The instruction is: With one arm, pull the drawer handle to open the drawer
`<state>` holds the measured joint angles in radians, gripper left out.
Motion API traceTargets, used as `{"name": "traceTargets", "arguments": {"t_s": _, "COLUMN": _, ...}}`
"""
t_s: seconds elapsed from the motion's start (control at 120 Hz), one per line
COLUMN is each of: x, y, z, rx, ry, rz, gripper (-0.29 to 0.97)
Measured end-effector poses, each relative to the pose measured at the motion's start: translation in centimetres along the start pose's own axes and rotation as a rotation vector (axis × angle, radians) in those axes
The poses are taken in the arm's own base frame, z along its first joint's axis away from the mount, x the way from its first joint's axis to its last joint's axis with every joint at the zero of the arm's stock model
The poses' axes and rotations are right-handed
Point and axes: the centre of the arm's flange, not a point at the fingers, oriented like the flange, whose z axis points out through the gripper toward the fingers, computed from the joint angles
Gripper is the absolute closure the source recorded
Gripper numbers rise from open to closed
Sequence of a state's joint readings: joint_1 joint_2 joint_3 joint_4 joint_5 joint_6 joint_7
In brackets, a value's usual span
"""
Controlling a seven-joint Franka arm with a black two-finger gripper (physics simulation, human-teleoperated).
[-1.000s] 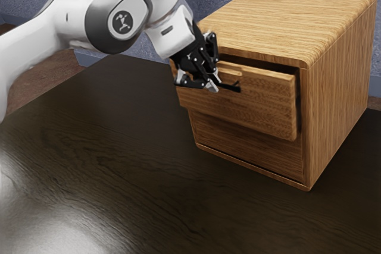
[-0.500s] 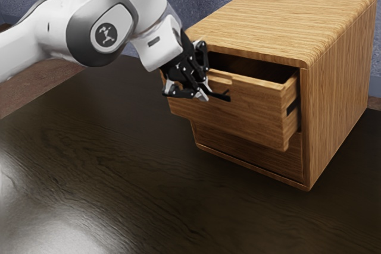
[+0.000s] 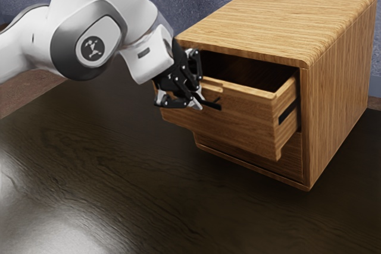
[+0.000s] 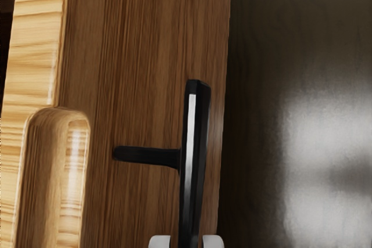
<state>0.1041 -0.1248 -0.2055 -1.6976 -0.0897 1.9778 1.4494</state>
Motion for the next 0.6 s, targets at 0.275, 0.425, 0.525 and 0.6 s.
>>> {"name": "traceTargets", "arguments": {"t_s": 0.275, "x": -0.5, "y": 1.1, "z": -0.7, "rx": 0.016, "ry": -0.012, "rz": -0.007, "gripper": 0.72}}
{"name": "traceTargets", "arguments": {"t_s": 0.425, "x": -0.8, "y": 1.7, "z": -0.8, "rx": 0.019, "ry": -0.017, "rz": -0.012, "gripper": 0.73}}
{"name": "traceTargets", "arguments": {"t_s": 0.525, "x": -0.8, "y": 2.0, "z": -1.0, "rx": 0.023, "ry": -0.019, "rz": -0.012, "gripper": 0.73}}
{"name": "traceTargets", "arguments": {"t_s": 0.6, "x": -0.8, "y": 2.4, "z": -1.4, "rx": 0.028, "ry": -0.022, "rz": -0.011, "gripper": 0.73}}
